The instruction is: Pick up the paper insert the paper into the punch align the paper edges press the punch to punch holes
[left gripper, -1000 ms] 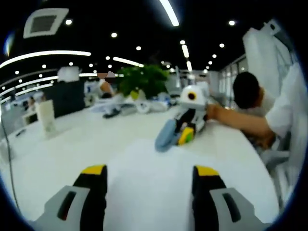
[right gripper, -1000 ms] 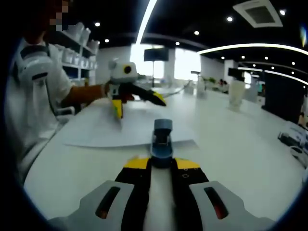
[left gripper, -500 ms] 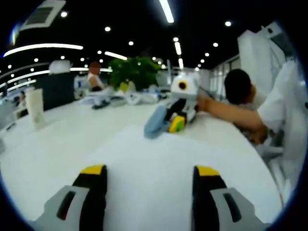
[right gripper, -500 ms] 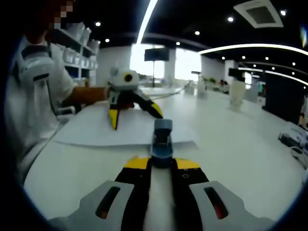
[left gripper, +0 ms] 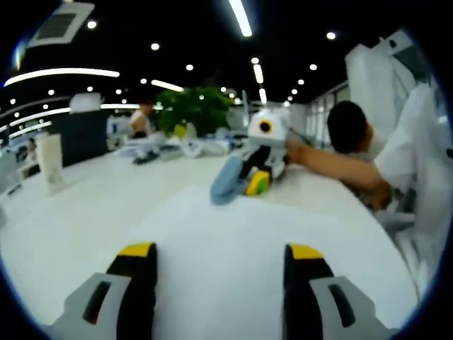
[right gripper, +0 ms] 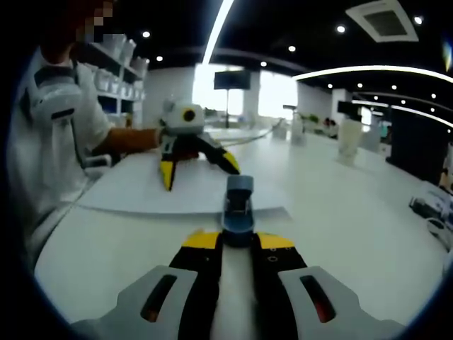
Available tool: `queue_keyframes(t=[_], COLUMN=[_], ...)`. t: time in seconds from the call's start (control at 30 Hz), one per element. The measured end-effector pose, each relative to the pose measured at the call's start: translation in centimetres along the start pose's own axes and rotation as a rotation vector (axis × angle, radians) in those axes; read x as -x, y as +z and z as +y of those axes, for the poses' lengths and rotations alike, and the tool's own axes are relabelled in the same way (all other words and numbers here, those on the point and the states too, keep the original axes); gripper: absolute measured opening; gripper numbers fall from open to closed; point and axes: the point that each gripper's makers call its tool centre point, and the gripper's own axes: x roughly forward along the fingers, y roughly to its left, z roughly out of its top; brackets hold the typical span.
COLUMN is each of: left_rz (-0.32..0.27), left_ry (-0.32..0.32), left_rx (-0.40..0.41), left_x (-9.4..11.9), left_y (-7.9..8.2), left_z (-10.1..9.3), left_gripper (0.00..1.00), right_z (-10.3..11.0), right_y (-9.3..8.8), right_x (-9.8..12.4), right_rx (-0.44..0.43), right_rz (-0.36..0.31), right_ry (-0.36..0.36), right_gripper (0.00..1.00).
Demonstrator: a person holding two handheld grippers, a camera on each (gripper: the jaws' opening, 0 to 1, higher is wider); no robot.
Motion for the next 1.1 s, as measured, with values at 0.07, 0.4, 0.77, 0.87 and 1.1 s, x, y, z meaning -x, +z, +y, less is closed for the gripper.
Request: queue_keyframes(t=[0.07,0.4,0.77,0.87,1.1], left_rz=[-0.001,-0.004,-0.005,-0.005,-0.008], left_ry=[-0.006,-0.001,0.001,0.002,-0.001], left_rx=[-0.003,-0.002,-0.004,-0.005,-0.008], left_x=[0.0,-0.2,-0.3,-0.3,-0.3], left_y=[0.0,0.1,0.3,0.3,0.4], left_z=[-0.1,0.7,0.9,0.8,0.5], left_gripper=[0.70,0.70,0.70,0.70,0.68], right_z=[-0.3,-1.0,-0.6,-0.7,-1.8], right_y=[0.0,-0.2,0.6,0.5,0.8], right_x=[0.0,0.1,-1.1,-1.0,-1.0], right_rx=[-0.005,-0.017,0.024,0.024,0.021], right_rz=[0.005,0.018,0.006,0.002,-0.009], right_ry=[0.002,0.008,0.052,0.061,0.057], right_gripper=[0.21,0.19,0.23,0.22,0.22])
